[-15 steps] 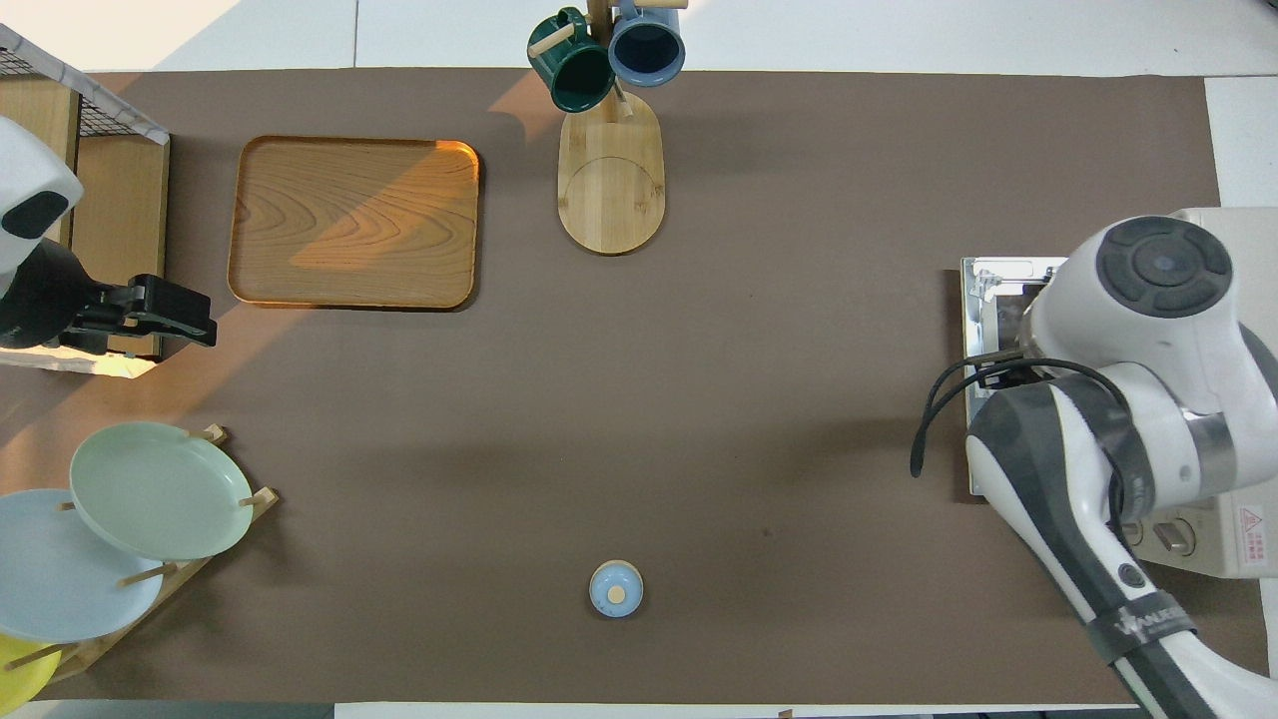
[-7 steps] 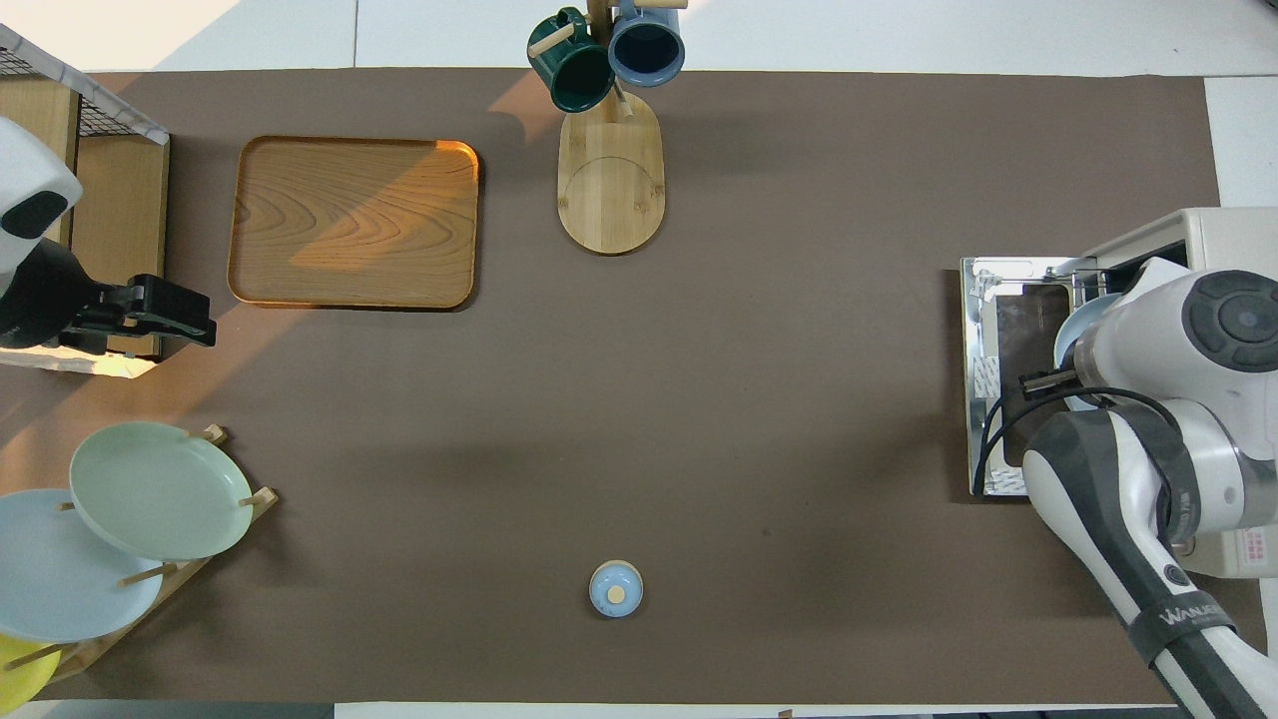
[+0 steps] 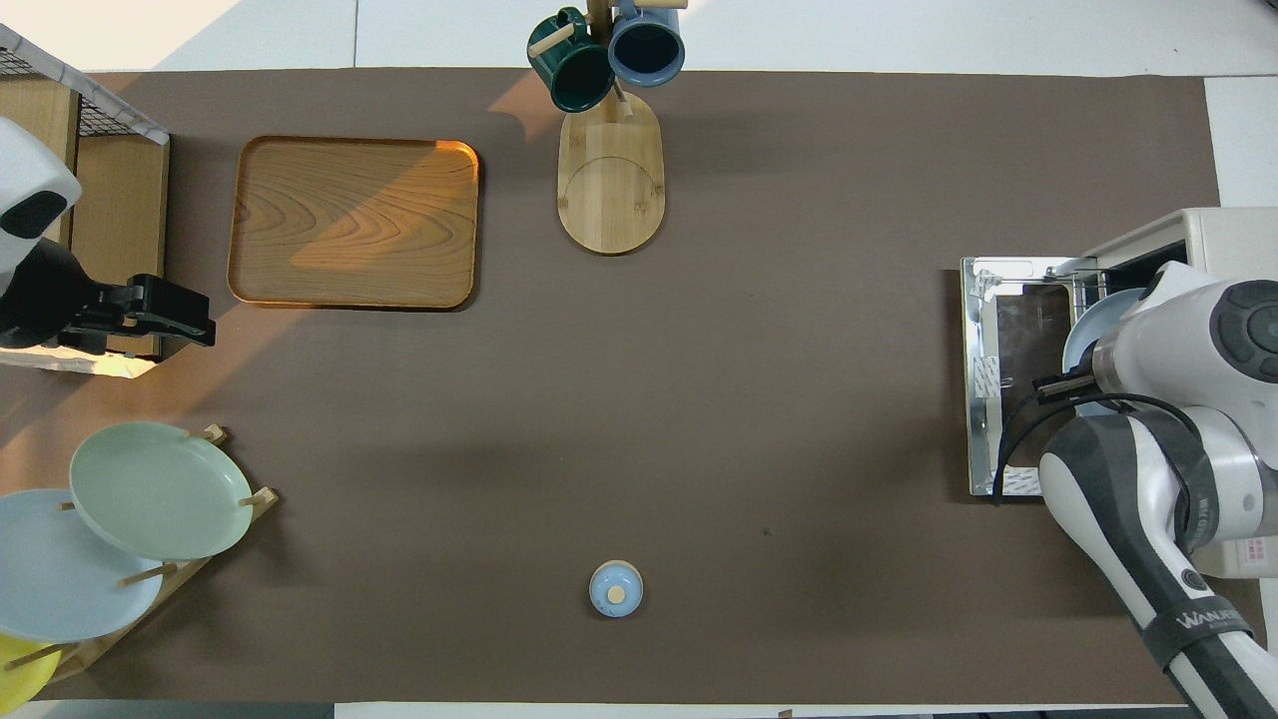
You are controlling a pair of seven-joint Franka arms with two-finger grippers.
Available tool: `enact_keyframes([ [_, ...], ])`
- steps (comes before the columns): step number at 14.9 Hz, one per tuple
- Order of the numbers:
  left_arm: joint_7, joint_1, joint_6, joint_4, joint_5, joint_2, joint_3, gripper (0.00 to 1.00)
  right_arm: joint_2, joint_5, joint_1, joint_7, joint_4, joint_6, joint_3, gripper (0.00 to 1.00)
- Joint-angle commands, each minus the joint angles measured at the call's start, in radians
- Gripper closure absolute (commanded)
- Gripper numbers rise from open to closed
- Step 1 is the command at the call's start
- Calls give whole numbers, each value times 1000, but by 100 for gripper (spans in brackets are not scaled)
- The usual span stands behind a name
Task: Put eggplant into oven
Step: 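Carry the eggplant into the open oven and release it with the right gripper, then push the oven door closed with the right gripper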
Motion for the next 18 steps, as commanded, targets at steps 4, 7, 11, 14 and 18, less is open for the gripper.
enact_keyframes([
  [4,5,11,-8,-2,20,-2,-8,0,40,88,53,-10,122,-110,31,72],
  [7,5,11,-7,0,20,-2,-8,0,87,120,127,141,115,-40,31,100],
  [11,5,11,-8,-2,20,-3,-8,0,141,122,185,284,76,42,31,100],
  [14,5,11,-8,0,20,-2,-8,0,144,122,177,289,33,66,30,100],
  [18,6,11,-8,0,20,-2,-8,0,166,114,151,280,12,95,28,100],
])
